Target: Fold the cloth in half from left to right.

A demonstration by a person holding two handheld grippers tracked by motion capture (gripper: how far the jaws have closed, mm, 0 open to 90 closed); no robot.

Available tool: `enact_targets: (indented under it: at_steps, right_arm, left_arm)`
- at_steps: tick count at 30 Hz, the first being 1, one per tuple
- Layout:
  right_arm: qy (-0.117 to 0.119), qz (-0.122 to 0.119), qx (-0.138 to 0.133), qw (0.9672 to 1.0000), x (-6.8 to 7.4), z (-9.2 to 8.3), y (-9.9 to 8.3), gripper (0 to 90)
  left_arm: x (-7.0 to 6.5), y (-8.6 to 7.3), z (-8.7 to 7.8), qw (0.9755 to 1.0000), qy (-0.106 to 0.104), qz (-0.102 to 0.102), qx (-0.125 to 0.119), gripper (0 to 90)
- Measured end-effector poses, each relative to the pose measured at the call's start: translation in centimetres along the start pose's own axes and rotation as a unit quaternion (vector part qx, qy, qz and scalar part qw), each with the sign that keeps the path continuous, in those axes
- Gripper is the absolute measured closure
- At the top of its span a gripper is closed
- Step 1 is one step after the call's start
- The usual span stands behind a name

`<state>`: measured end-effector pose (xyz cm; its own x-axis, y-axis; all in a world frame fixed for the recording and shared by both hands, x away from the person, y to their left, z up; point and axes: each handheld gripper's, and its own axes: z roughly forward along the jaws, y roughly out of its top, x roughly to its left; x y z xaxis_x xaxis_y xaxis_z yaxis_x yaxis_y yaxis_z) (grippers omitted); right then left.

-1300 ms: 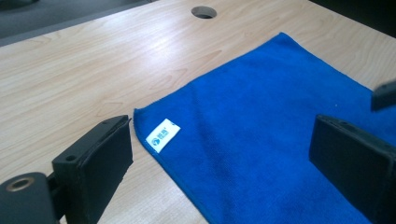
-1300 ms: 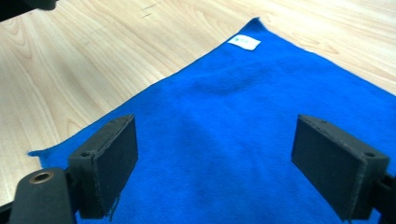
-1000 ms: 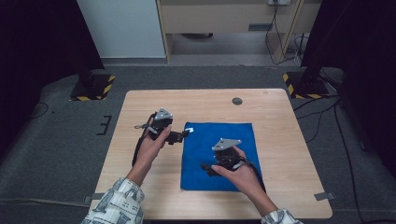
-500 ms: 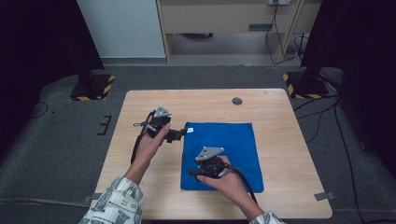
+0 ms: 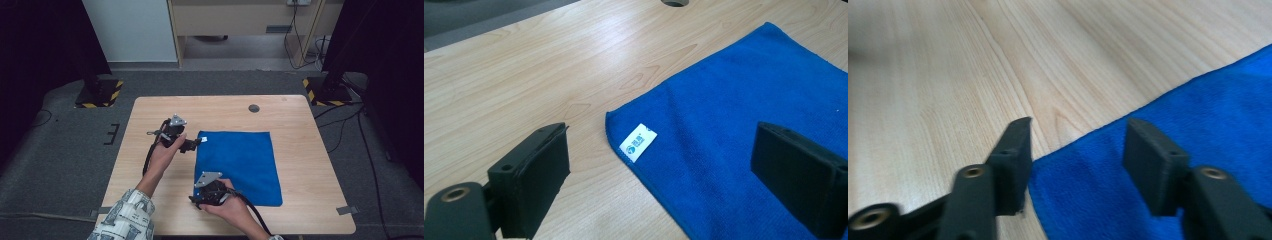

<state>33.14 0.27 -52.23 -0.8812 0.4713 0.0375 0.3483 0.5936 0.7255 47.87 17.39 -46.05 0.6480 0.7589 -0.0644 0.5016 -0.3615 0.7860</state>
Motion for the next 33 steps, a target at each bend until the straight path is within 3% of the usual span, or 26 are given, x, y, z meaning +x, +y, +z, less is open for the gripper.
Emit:
enact_targets:
  at_steps: [3,6,11,15,24,29,33]
  right_arm:
    - [-0.01,-0.011,0.015,0.9998,0.6,0.8,-0.3,32.6]
    - [-0.015,-0.011,0.012,0.9998,0.7,0.8,-0.3,36.0]
    - [-0.03,-0.005,0.006,0.9995,0.3,0.4,-0.4,65.8]
    - [-0.035,0.014,0.006,0.9993,-0.5,0.2,-0.5,85.8]
    - [-0.018,0.014,-0.008,0.9997,0.5,-0.2,-0.6,86.8]
    - [-0.02,0.013,-0.014,0.9996,0.8,-0.2,-0.6,86.9]
    - [-0.02,0.017,-0.02,0.9995,0.7,-0.3,-0.7,86.9]
  left_arm:
    - [0.1,0.0,0.9,1.0,0.001,-0.007,0.001,7.7]
    - [0.2,0.1,1.4,0.9999,0.002,-0.01,-0.002,7.7]
    - [0.4,0.2,2.3,0.9995,-0.005,-0.026,-0.016,7.8]
    - [0.4,0.1,2.8,0.9994,-0.007,-0.03,-0.017,9.0]
    - [-0.2,0.6,3.2,0.9999,0.011,0.001,-0.006,12.9]
    - [0.3,1.0,4.4,0.9997,0.022,-0.009,-0.006,14.2]
    - [1.0,0.6,5.5,0.9993,0.036,-0.004,-0.006,20.4]
